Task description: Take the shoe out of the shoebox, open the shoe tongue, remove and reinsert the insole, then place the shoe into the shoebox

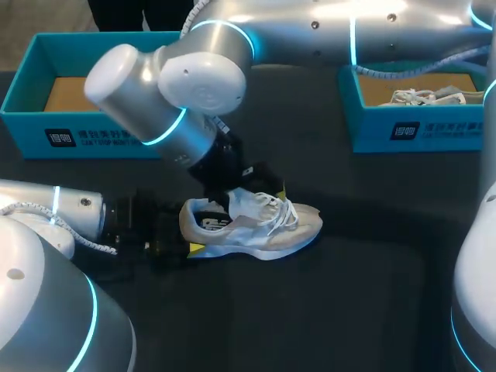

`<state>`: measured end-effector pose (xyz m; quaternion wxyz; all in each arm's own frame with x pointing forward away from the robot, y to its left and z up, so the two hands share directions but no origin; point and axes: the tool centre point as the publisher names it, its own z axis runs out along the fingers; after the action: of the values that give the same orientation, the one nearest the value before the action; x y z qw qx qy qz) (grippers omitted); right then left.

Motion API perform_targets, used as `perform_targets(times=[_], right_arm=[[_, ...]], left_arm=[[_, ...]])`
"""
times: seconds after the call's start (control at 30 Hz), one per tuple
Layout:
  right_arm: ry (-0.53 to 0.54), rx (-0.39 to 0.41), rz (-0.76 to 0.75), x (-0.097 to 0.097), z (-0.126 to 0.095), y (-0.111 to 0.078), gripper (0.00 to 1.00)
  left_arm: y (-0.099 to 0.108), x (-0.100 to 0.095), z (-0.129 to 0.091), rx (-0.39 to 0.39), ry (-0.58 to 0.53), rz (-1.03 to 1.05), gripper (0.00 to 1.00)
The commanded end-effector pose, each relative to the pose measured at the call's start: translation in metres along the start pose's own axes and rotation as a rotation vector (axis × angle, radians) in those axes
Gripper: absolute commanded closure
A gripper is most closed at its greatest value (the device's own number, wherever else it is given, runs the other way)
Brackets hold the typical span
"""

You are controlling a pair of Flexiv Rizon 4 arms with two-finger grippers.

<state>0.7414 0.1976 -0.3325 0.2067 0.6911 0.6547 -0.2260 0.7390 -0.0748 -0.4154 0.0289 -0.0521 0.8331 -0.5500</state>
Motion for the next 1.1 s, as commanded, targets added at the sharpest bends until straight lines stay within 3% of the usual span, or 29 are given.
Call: perform_targets(times=[0.03,0.23,0.43,0.53,0.83,1.1], right_arm=[[0.005,-0.002,0.246,-0.007,-0.003,-0.003,0.0],[0.053,0.018,0.295,-0.019,-0.005,-0.005,0.0],[0.096,0.03,0.324,-0.029,-0.004,-0.005,0.28],[0.131,0.039,0.34,-0.032,-0.001,-0.004,0.51],[0.145,0.046,0.355,-0.043,0.007,0.003,0.65],[0.154,0.047,0.364,-0.056,0.017,0.008,0.73]], left_arm=[[0.0,0.001,0.0,0.0,-0.004,0.0,1.0],[0.0,0.001,0.0,0.0,-0.004,0.0,1.0],[0.0,0.001,0.0,0.0,-0.004,0.0,1.0],[0.0,0.001,0.0,0.0,-0.004,0.0,1.0],[0.0,0.001,0.0,0.0,-0.004,0.0,1.0],[0.0,0.001,0.0,0.0,-0.004,0.0,1.0]])
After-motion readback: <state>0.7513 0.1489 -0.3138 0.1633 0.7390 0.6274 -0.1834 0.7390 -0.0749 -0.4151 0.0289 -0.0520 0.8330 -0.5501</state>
